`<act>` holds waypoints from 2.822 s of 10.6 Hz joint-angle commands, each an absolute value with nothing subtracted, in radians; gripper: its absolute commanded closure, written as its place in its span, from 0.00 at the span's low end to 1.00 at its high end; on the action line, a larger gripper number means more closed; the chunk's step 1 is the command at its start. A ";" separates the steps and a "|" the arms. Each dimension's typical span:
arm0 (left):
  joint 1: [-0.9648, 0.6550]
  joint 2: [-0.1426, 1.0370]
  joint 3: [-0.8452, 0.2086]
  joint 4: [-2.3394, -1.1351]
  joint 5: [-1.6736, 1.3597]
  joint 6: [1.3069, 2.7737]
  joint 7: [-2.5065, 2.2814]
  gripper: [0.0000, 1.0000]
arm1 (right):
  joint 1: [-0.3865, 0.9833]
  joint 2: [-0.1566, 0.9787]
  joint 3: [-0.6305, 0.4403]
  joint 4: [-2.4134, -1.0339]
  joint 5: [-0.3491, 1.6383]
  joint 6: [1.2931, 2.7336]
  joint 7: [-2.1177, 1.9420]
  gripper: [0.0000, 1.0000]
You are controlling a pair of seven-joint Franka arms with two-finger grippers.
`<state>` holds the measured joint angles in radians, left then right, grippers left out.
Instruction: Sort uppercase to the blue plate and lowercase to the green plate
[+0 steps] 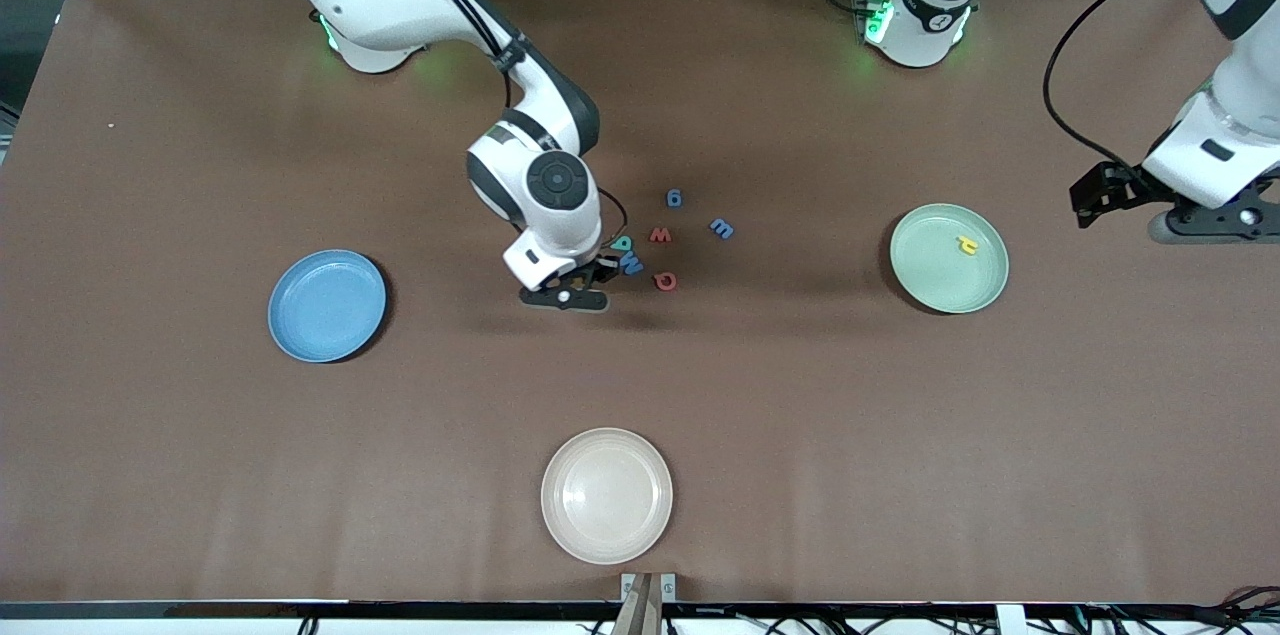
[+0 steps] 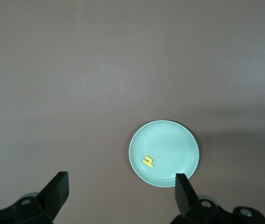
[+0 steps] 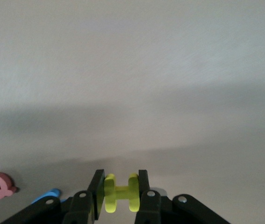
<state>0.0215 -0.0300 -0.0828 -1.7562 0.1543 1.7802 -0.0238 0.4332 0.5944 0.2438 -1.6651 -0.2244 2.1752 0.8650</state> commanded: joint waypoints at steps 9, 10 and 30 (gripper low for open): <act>-0.074 -0.037 0.006 -1.677 0.129 1.674 0.006 0.00 | -0.083 0.396 0.152 -1.917 -0.138 2.081 0.235 1.00; -0.074 -0.037 0.005 -1.677 0.127 1.674 0.005 0.00 | -0.083 0.419 0.125 -1.948 -0.138 2.147 0.235 1.00; -0.066 -0.005 -0.463 -2.225 -0.029 2.229 -0.077 0.00 | 0.255 0.256 0.084 -1.749 -0.063 1.956 0.353 0.00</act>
